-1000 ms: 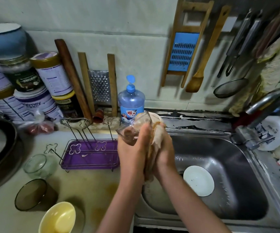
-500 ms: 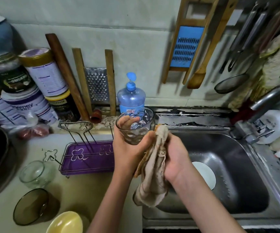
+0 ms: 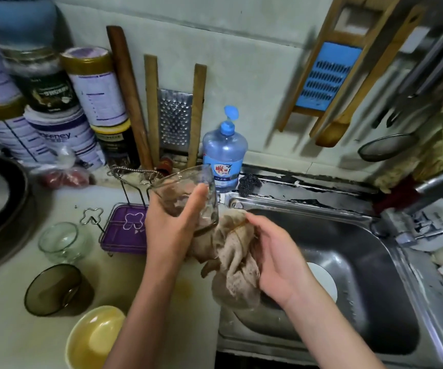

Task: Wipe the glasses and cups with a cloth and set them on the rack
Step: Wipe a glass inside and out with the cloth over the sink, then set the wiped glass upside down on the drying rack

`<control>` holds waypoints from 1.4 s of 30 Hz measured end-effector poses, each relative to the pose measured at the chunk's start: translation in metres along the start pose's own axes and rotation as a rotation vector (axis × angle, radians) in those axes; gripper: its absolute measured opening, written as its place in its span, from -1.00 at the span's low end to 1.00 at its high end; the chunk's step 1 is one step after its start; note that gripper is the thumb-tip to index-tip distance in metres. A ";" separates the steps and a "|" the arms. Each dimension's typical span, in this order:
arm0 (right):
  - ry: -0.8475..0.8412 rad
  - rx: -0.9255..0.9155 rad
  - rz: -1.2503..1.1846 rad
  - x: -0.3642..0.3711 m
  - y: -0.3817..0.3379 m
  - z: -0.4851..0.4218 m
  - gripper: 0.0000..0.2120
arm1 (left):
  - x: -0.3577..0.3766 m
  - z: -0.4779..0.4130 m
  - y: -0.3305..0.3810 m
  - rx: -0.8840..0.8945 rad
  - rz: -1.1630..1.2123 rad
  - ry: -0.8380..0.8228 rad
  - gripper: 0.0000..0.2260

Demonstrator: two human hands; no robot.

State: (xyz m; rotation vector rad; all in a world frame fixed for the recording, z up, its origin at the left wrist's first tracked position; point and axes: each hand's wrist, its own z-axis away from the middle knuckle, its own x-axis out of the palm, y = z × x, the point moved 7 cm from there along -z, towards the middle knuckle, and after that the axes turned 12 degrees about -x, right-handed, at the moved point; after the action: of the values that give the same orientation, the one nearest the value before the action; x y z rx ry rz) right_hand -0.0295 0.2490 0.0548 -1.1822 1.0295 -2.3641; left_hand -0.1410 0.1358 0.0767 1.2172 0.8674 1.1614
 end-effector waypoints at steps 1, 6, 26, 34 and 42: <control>-0.005 -0.013 -0.015 0.003 0.003 0.001 -0.73 | -0.005 0.001 0.001 -0.014 0.014 0.002 -0.39; 0.041 0.003 -0.085 0.002 0.045 -0.012 -0.52 | -0.037 0.008 -0.002 -0.074 0.037 0.067 -0.31; -0.403 -0.185 1.578 0.010 0.095 -0.031 -0.76 | -0.092 0.024 -0.057 -0.443 0.041 -0.026 -0.32; -0.631 -0.326 1.020 0.050 0.042 0.002 -0.15 | -0.058 0.036 -0.065 -0.653 0.173 -0.412 -0.40; -0.571 -0.236 1.050 0.042 0.041 -0.005 0.11 | -0.043 0.039 -0.076 -0.728 0.270 -0.516 -0.34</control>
State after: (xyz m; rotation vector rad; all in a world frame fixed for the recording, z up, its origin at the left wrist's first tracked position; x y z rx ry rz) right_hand -0.0611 0.2000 0.0474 -0.9316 1.2800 -1.0529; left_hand -0.0992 0.0883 0.0053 0.9530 -0.1229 1.1466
